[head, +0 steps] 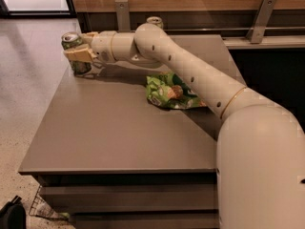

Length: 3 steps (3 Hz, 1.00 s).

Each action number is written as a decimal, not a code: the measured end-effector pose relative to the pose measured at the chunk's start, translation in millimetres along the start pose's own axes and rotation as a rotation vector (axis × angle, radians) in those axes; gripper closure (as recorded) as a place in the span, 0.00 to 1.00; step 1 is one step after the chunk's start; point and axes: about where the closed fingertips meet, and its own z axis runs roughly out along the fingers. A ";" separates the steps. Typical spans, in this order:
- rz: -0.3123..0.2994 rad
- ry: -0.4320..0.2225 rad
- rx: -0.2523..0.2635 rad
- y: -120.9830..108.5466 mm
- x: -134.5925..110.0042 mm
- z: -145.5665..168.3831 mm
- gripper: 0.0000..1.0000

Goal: Pick green can

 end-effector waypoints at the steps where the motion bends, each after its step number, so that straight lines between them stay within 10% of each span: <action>1: 0.000 -0.001 -0.004 1.6 -0.2 2.0 0.80; 2: 0.001 -0.003 -0.010 4.1 -0.8 5.1 1.00; 3: -0.001 -0.006 -0.012 5.5 -5.5 1.9 1.00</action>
Offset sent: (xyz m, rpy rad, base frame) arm -0.0009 0.0022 -0.0002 0.0002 0.0008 0.0034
